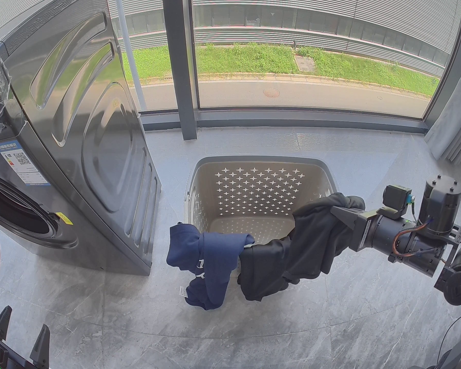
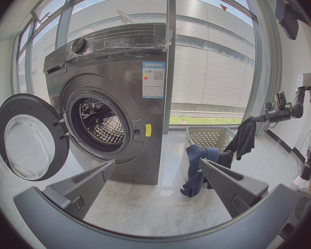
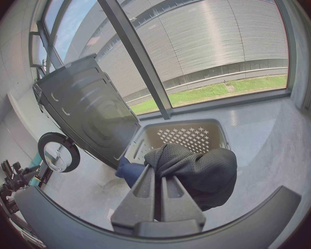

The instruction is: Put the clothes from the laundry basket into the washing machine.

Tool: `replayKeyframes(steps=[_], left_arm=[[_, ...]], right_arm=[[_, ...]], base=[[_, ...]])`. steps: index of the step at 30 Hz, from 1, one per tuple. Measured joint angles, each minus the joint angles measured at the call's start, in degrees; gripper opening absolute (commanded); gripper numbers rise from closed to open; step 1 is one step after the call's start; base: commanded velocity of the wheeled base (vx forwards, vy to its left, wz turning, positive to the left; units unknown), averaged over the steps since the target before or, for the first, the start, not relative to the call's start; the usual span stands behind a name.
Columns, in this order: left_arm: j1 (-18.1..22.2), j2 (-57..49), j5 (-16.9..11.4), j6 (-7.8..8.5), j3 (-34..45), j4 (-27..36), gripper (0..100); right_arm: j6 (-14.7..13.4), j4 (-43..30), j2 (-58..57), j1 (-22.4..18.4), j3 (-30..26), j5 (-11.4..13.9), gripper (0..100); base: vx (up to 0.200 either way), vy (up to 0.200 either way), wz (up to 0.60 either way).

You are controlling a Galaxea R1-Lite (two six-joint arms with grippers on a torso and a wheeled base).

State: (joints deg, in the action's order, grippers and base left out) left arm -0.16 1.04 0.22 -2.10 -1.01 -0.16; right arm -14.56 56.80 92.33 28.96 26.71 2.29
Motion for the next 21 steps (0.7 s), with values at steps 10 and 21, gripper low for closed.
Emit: replayKeyframes(steps=[10, 21], left_arm=[[-0.02, 0.00, -0.12, 0.35, 0.00, 0.00, 100], [-0.11, 0.00, -0.17, 0.07, 0.00, 0.00, 100]], right_arm=[[0.73, -0.13, -7.47, 4.46, 1.65, -2.24, 0], [2.08, -0.83, -14.58, 4.39, 0.10, -3.30, 0]], base=[[-0.020, 0.000, 0.00], [-0.200, 0.000, 0.00]])
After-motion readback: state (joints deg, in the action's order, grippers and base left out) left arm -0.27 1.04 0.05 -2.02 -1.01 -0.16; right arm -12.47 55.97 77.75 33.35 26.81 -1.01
